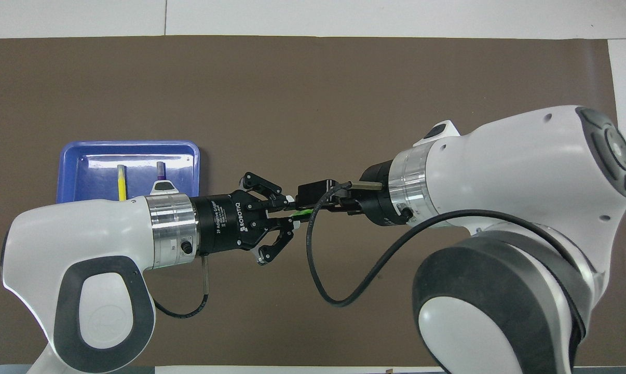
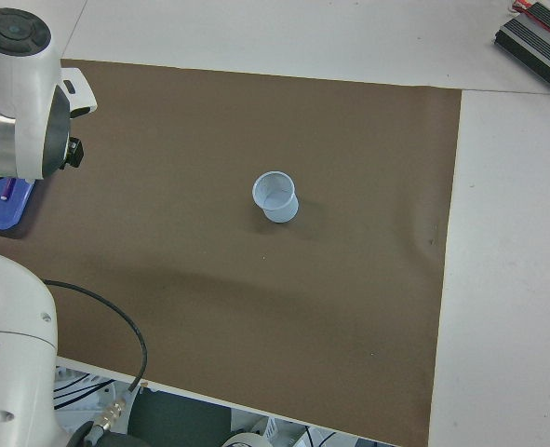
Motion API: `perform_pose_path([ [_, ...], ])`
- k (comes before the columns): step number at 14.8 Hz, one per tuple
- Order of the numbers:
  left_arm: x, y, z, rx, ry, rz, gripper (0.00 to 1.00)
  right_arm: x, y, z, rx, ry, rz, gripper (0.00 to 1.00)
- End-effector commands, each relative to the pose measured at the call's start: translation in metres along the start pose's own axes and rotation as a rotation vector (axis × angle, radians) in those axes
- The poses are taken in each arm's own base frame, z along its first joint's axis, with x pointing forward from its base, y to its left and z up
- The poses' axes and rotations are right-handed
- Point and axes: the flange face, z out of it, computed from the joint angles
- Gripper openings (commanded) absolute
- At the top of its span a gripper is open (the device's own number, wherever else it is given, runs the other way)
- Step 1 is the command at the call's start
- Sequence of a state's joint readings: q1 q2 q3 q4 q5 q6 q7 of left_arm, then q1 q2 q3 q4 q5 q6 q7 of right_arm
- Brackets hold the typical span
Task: Transfer and insert pens with both arms
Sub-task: 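Grasp the green pen with the right gripper and open the left gripper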
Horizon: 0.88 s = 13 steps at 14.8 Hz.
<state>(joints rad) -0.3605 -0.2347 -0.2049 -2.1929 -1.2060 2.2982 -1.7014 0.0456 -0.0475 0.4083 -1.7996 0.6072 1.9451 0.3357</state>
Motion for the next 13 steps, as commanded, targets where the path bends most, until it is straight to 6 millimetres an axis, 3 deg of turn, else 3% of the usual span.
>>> perform_pose_path([
  [1,0.0034,-0.0076,-0.0037,-0.015,-0.016,-0.014,0.00,0.0050,-0.0024,-0.0040,-0.013,0.031,0.010,1.00],
  [3,0.0034,-0.0075,-0.0038,-0.017,-0.016,-0.012,0.00,0.0041,-0.0032,-0.0052,-0.013,0.033,0.008,0.96],
  [5,0.0033,-0.0068,-0.0044,-0.023,-0.017,-0.014,0.00,0.0041,-0.0032,-0.0053,-0.013,0.033,0.010,0.79],
  [6,0.0033,-0.0067,-0.0045,-0.024,-0.017,-0.014,0.00,0.0043,-0.0032,-0.0054,-0.014,0.035,0.008,0.60],
  [10,0.0032,-0.0065,-0.0047,-0.025,-0.019,-0.016,0.00,0.0043,-0.0037,-0.0060,-0.013,0.036,0.007,0.00],
  [13,0.0032,-0.0064,-0.0048,-0.027,-0.021,-0.015,0.00,0.0043,-0.0037,-0.0060,-0.013,0.036,0.007,0.00],
])
